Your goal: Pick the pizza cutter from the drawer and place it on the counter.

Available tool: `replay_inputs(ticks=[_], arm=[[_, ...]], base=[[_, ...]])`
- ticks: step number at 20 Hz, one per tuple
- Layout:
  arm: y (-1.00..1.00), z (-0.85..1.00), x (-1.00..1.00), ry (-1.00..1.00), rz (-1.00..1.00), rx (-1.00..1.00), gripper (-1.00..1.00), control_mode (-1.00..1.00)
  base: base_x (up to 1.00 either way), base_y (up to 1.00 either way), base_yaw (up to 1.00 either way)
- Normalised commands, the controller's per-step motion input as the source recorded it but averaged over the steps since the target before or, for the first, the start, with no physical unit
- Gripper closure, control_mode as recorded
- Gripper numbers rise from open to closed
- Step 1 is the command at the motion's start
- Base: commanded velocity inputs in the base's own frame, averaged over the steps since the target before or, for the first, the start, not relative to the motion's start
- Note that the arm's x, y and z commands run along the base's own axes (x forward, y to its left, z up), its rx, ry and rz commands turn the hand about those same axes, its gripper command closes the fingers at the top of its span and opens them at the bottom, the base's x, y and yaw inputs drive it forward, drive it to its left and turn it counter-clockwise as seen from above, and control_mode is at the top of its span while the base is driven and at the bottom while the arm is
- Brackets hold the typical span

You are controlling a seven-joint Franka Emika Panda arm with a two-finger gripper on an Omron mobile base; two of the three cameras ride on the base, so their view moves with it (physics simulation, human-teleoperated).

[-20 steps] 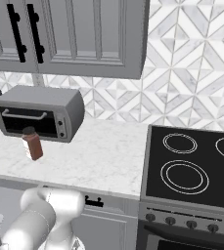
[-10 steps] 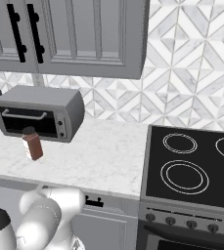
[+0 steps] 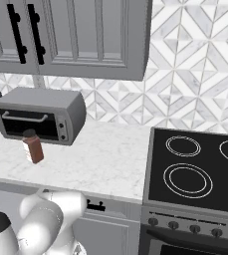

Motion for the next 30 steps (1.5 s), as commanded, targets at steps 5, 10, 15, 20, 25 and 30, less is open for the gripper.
replay_inputs(ticks=[5, 10, 15, 20, 25, 30], arm=[[0.1, -0.12, 0.04, -0.02, 0.0, 0.0, -1.0, -1.0], [0.15, -0.1, 0.04, -0.03, 0.0, 0.0, -1.0, -1.0], [0.11, -0.15, 0.01, -0.02, 0.0, 0.0, -1.0, -1.0], [0.06, -0.12, 0.0, -0.02, 0.0, 0.0, 1.0, -1.0], [0.0, 0.0, 0.0, 0.0, 0.0, 0.0, 1.0, -1.0], [0.0, 0.02, 0.0, 0.0, 0.0, 0.0, 1.0, -1.0]], base=[[0.0, 0.0, 0.0], [0.0, 0.0, 0.0], [0.0, 0.0, 0.0], [0.0, 0.0, 0.0], [0.0, 0.0, 0.0], [0.0, 0.0, 0.0]])
